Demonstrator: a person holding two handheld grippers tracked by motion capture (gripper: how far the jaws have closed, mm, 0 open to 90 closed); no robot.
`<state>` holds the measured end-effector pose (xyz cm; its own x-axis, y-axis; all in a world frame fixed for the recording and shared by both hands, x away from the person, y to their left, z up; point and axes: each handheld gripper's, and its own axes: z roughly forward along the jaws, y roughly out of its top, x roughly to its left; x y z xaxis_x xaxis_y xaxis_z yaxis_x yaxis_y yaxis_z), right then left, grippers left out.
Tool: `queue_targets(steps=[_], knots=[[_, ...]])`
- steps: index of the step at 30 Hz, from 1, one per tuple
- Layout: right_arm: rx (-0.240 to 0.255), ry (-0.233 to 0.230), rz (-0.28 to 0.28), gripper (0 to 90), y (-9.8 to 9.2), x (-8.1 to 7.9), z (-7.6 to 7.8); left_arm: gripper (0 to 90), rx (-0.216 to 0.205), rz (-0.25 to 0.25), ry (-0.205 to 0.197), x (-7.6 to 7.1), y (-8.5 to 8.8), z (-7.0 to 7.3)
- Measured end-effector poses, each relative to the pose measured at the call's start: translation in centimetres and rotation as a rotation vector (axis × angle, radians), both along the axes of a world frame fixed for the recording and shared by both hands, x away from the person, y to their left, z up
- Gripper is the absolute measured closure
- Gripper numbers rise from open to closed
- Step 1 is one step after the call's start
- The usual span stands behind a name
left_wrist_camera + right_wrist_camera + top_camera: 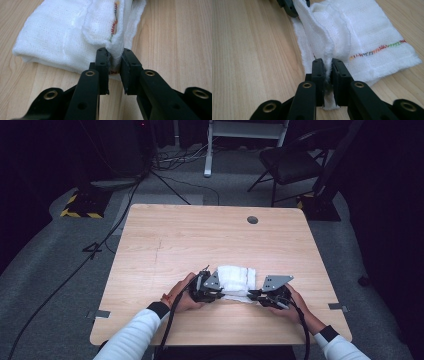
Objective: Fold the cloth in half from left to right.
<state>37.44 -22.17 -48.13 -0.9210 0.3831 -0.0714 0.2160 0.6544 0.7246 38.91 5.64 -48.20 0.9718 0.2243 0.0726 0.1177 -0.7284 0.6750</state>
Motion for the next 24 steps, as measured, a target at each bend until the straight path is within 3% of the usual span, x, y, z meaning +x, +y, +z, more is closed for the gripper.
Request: queue_targets(steps=[12,24], knots=[[0.001,-0.023,-0.006,72.9,-0.7,-1.3,0.3,68.0,-0.021,0.033,0.024,-1.0,1.0,0.2],[0.013,-0.027,-0.043,64.1,-2.0,-2.1,0.3,66.4,-0.024,0.082,0.039,-1.8,2.5,0.3]])
